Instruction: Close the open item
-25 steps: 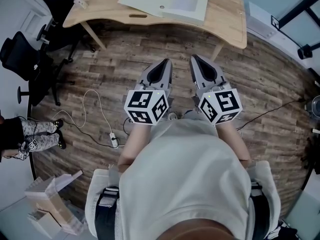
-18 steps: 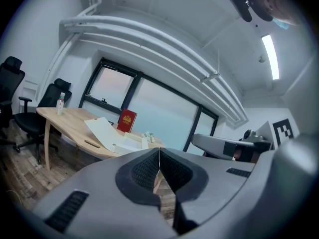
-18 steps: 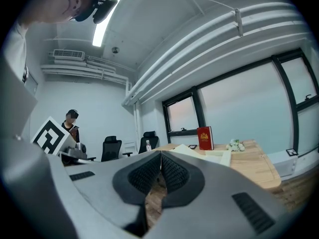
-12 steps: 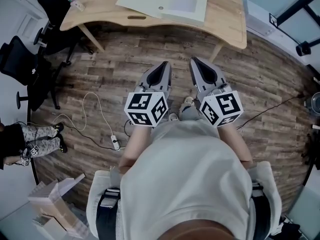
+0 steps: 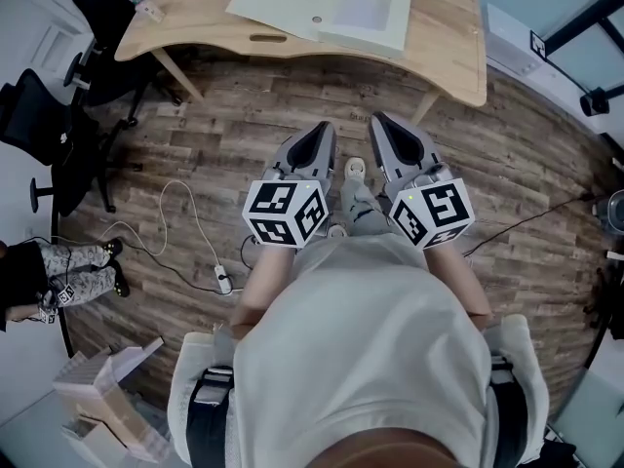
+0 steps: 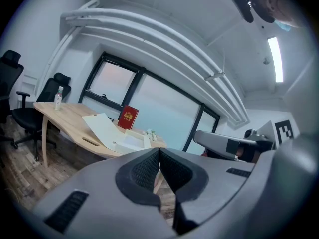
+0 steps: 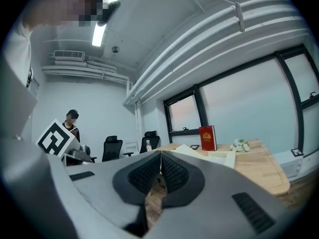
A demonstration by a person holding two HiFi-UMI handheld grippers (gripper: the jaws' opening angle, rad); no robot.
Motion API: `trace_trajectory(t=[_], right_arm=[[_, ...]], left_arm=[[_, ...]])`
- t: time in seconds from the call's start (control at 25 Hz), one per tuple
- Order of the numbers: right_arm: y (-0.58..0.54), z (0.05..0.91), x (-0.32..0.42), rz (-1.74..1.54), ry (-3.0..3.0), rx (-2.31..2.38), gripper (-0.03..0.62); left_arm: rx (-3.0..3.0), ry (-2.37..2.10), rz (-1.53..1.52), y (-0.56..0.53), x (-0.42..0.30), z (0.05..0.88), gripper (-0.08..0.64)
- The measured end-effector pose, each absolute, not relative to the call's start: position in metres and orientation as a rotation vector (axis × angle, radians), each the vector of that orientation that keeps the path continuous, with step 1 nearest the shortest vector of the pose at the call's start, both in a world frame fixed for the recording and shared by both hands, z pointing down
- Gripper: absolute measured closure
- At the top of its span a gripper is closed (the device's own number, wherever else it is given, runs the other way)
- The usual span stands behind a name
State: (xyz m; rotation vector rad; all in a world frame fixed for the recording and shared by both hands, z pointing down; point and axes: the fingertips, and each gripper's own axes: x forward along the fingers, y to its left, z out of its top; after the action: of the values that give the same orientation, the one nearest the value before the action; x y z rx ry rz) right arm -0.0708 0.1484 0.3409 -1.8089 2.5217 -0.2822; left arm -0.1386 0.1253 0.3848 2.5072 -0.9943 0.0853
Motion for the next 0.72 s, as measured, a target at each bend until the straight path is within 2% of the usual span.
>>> trace_trajectory(t=[0.72], right_arm=[[0.02, 0.338, -0.034, -0.267, 2.584, -1.728, 0.572]], left_arm=[[2.446, -1.044, 0.071, 0.002, -0.105, 0.384, 0.538]])
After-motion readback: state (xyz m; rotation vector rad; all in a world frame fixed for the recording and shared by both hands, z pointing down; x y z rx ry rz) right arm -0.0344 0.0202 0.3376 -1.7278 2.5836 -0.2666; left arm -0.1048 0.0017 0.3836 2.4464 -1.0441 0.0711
